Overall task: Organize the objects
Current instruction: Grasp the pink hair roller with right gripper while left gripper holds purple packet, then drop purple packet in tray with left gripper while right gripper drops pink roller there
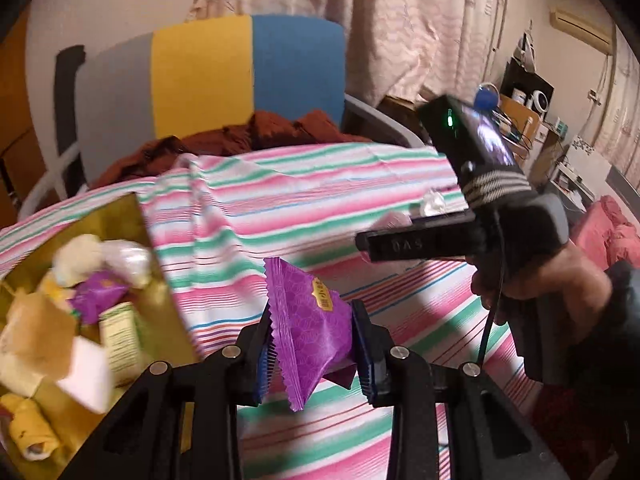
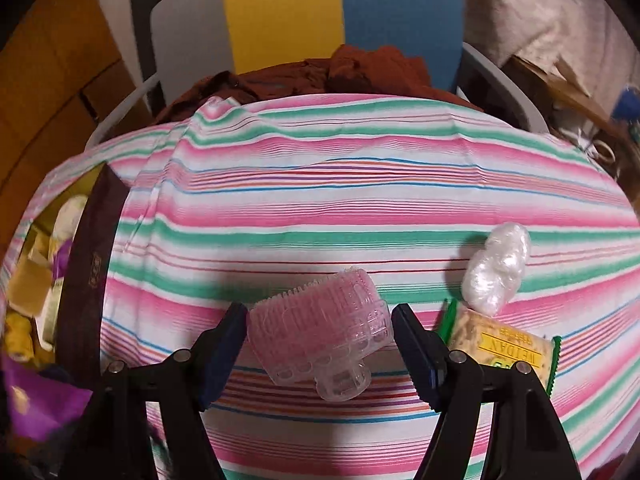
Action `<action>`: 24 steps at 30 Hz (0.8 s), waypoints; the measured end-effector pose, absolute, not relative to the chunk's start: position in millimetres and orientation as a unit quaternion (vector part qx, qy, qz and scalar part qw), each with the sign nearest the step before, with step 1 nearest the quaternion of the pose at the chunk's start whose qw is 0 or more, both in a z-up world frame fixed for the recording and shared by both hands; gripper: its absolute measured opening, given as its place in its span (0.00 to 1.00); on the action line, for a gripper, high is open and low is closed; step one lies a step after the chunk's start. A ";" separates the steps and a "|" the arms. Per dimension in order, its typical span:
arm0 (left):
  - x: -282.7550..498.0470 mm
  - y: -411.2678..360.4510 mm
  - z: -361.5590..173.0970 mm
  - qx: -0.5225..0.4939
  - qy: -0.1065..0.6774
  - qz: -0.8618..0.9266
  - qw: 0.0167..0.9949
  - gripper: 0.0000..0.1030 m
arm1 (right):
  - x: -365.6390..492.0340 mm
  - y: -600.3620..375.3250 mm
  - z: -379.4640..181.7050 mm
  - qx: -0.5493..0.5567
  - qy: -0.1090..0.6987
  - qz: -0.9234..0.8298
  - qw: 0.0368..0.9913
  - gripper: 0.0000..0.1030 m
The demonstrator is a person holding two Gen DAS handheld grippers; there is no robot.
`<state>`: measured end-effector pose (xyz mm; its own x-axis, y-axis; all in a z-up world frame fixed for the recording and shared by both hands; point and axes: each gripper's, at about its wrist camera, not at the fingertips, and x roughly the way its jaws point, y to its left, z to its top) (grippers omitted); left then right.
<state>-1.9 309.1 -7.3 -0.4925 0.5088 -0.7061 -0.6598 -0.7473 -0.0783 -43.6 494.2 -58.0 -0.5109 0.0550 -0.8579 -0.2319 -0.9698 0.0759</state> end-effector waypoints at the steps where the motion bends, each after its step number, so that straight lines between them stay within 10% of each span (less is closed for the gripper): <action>1: -0.6 301.7 -3.5 -0.366 0.103 0.862 0.335 0.32 | -44.1 490.9 -58.6 -0.489 0.085 0.864 0.081 0.72; 24: -17.8 170.6 4.3 -0.369 0.043 0.903 0.218 0.33 | -39.8 411.5 -20.1 -0.461 0.096 0.882 0.014 0.72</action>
